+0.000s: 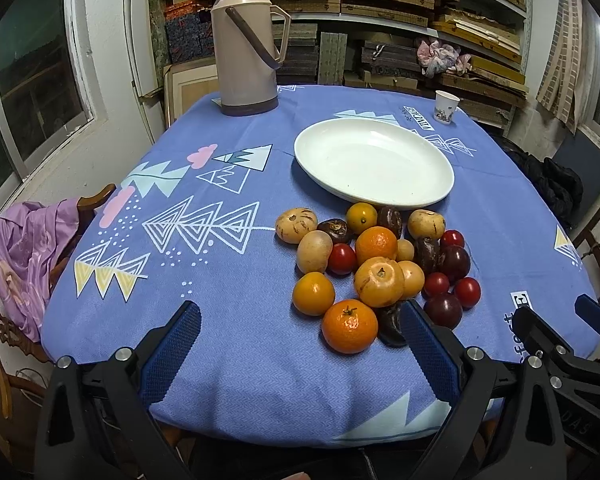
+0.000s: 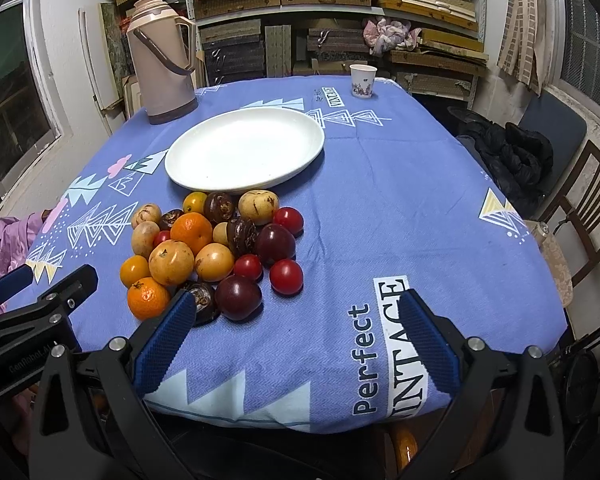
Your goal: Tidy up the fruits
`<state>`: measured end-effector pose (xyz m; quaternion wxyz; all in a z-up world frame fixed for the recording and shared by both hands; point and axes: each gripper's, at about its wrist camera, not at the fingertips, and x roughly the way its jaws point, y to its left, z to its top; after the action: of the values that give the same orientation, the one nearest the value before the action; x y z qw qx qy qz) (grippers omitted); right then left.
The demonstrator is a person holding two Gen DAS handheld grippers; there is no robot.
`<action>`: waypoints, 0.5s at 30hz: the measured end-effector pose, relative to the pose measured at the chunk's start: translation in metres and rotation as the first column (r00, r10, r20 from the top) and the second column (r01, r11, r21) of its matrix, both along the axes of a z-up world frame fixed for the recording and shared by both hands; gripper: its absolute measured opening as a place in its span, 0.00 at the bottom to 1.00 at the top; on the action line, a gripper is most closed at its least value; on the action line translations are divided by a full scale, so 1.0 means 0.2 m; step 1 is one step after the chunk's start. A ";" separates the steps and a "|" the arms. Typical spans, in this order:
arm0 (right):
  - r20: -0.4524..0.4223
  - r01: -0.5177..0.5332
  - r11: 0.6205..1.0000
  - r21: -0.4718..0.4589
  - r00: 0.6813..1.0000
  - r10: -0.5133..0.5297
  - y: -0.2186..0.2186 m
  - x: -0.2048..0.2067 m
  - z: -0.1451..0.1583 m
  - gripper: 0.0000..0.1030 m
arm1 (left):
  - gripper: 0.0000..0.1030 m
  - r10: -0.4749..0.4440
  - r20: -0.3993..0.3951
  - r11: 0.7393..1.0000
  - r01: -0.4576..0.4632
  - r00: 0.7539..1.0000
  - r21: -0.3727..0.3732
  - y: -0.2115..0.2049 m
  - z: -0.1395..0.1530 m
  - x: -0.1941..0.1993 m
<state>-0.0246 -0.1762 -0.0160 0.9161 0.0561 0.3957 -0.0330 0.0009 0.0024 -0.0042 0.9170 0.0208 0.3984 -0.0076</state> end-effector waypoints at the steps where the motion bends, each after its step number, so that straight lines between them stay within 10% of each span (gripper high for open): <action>1: 0.000 0.000 1.000 0.000 1.000 0.000 0.00 0.00 0.00 0.96 | 0.97 -0.001 -0.001 1.000 0.001 1.000 0.000 0.00 0.00 0.00; 15: -0.001 -0.002 1.000 -0.001 1.000 0.002 0.00 0.00 0.00 0.96 | 0.97 0.000 -0.003 1.000 0.000 1.000 -0.001 0.00 0.00 0.00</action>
<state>-0.0244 -0.1760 -0.0166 0.9158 0.0553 0.3964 -0.0323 0.0011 0.0029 -0.0044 0.9164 0.0204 0.3998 -0.0079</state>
